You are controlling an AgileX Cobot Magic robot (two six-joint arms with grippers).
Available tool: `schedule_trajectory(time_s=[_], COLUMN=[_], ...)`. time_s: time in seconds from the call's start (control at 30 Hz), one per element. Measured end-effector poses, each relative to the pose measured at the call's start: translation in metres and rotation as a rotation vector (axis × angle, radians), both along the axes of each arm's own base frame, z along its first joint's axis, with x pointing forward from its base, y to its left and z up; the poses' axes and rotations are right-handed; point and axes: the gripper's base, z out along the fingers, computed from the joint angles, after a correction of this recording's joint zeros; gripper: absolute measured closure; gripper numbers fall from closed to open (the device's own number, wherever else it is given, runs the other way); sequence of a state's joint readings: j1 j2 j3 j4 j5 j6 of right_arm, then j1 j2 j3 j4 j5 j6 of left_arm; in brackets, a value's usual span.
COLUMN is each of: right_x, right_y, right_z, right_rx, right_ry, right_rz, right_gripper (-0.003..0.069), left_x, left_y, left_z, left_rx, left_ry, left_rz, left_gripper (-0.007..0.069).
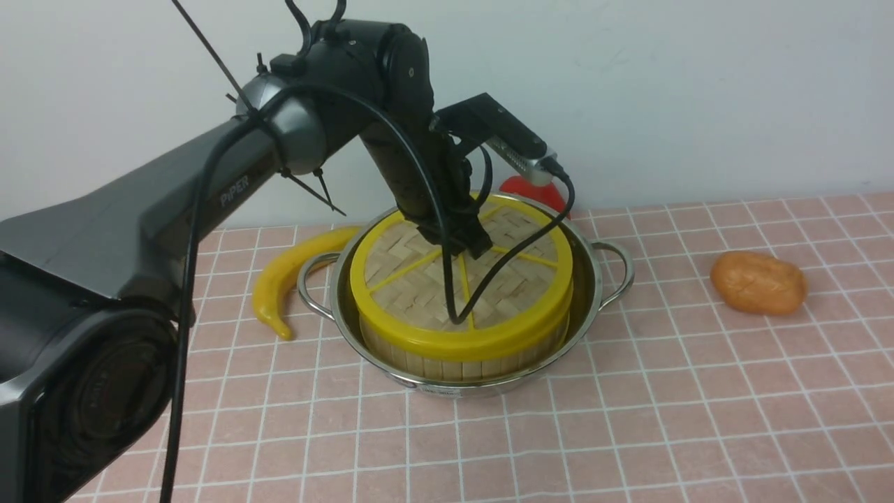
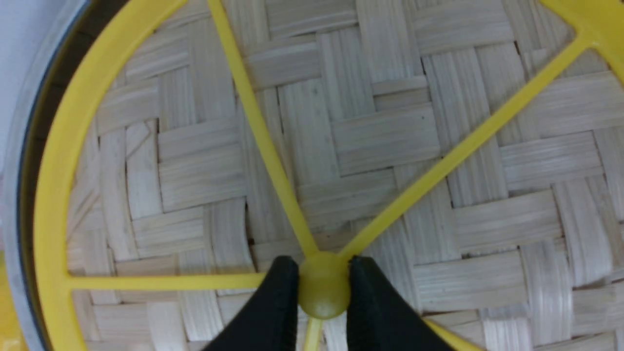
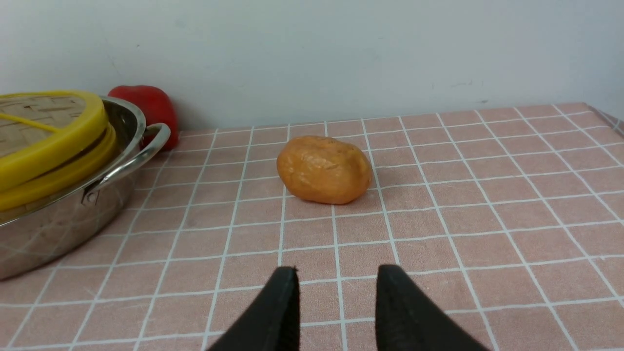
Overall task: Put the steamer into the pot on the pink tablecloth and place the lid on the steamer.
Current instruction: 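Place the yellow bamboo steamer lid onto the steamer in the pot with the left gripper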
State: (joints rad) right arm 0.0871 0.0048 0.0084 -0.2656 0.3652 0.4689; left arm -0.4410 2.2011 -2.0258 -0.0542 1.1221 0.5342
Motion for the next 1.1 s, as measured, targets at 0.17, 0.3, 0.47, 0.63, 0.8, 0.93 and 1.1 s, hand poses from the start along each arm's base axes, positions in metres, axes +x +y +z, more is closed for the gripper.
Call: schedule_trajectory(time_s=[0.17, 0.3, 0.47, 0.63, 0.8, 0.93, 1.1], right_x=[0.0000, 0.0000, 0.0000, 0.0000, 0.0000, 0.0000, 0.0000], right_y=[0.0000, 0.0000, 0.0000, 0.0000, 0.0000, 0.0000, 0.0000], right_z=[0.0000, 0.0000, 0.0000, 0.0000, 0.0000, 0.0000, 0.0000], right_rx=[0.000, 0.001, 0.002, 0.002, 0.002, 0.002, 0.002], right_ry=[0.000, 0.000, 0.000, 0.000, 0.000, 0.000, 0.000], right_rz=[0.000, 0.000, 0.000, 0.000, 0.000, 0.000, 0.000], right_gripper=[0.0417, 0.0417, 0.0417, 0.0417, 0.0417, 0.0417, 0.0417], left_x=[0.0010, 0.0017, 0.0019, 0.0018, 0.0011, 0.0010, 0.0010], left_y=[-0.0005, -0.0008, -0.0008, -0.0008, -0.0005, -0.0004, -0.0004], left_z=[0.0004, 0.0003, 0.0003, 0.0003, 0.0017, 0.0019, 0.0024], left_rx=[-0.005, -0.008, -0.009, -0.010, -0.009, -0.010, -0.012], left_ry=[-0.012, -0.019, -0.020, -0.019, -0.016, -0.015, -0.017], left_rz=[0.000, 0.000, 0.001, 0.003, 0.005, 0.008, 0.010], left_gripper=[0.0508, 0.0508, 0.0508, 0.0508, 0.0508, 0.0508, 0.0508])
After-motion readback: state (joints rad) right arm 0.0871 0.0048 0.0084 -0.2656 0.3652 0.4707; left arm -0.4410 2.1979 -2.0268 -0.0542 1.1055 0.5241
